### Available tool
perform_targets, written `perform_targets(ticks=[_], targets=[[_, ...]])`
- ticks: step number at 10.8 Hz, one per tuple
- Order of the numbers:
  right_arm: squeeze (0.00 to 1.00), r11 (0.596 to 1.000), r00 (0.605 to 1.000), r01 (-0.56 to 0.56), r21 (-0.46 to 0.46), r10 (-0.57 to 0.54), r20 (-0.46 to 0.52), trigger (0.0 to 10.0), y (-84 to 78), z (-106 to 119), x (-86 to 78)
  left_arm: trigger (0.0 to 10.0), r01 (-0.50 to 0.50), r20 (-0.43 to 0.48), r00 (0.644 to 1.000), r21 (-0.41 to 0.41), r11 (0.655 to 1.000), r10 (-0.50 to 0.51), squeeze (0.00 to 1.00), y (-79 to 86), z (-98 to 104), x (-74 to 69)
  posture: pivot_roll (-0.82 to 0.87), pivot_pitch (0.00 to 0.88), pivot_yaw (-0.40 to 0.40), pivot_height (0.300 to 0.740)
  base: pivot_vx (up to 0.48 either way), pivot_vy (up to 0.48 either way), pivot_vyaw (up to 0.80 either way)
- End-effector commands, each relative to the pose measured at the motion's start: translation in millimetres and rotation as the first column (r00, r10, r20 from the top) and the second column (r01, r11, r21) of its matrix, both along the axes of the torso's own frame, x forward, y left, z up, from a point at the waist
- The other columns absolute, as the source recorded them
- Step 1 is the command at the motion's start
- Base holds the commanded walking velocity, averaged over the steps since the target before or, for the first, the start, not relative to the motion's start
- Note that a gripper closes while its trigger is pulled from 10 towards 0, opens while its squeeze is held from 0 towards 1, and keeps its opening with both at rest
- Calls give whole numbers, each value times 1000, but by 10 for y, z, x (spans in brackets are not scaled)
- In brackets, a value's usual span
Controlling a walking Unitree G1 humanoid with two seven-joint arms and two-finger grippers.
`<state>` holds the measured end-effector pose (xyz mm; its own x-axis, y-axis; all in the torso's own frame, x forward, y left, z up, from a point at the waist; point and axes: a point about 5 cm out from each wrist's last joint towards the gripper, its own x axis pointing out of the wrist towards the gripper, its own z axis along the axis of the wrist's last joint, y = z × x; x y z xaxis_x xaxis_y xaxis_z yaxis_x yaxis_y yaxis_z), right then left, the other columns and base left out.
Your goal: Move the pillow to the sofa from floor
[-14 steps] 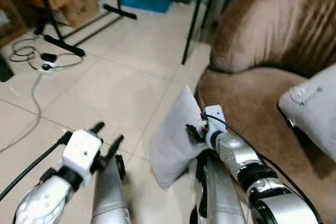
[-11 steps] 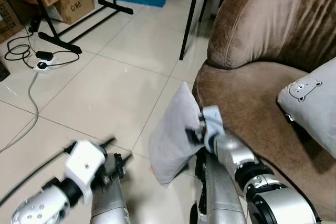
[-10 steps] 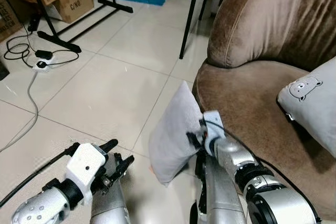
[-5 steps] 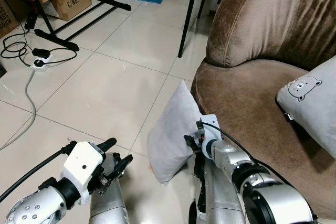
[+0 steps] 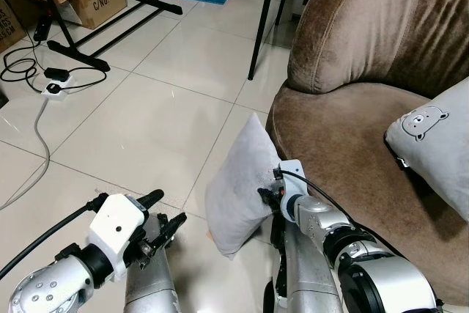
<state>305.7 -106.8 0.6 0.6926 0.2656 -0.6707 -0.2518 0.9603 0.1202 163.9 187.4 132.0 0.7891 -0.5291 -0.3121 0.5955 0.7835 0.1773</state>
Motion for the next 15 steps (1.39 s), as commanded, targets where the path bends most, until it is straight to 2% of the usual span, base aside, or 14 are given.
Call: perform_targets(ticks=[1,6,7,9,12,14,15], targets=[[0,1000,1000,-13,-1,13,2,0,6,21,21,10000,23,-15,1000,0,1000,-23,0,-20,-2,-10,140,111,-74,500,0,0,0],[0,1000,1000,-24,-1,24,3,0,24,19,17,10000,40,-41,998,-1,999,-40,0,-12,-15,3,147,97,-67,500,0,0,0],[0,1000,1000,-24,2,24,4,0,28,22,20,10000,62,-123,991,18,998,-60,0,2,-88,-59,148,93,-67,500,0,0,0],[0,1000,1000,-25,6,25,9,0,31,38,34,10000,104,-208,973,31,994,-95,0,38,-152,-128,149,80,-65,500,0,0,0],[0,999,999,-37,23,37,20,0,48,78,67,10000,86,-193,979,64,994,-72,0,100,-133,-53,155,64,-62,500,0,0,0],[0,994,994,-100,48,98,43,0,139,130,94,10000,86,-193,979,65,994,-72,0,112,-144,-24,158,39,-56,500,0,0,0],[0,985,989,-139,100,134,58,0,199,179,118,10000,73,-178,982,60,996,-61,0,116,-148,3,165,10,-63,500,0,0,0]])
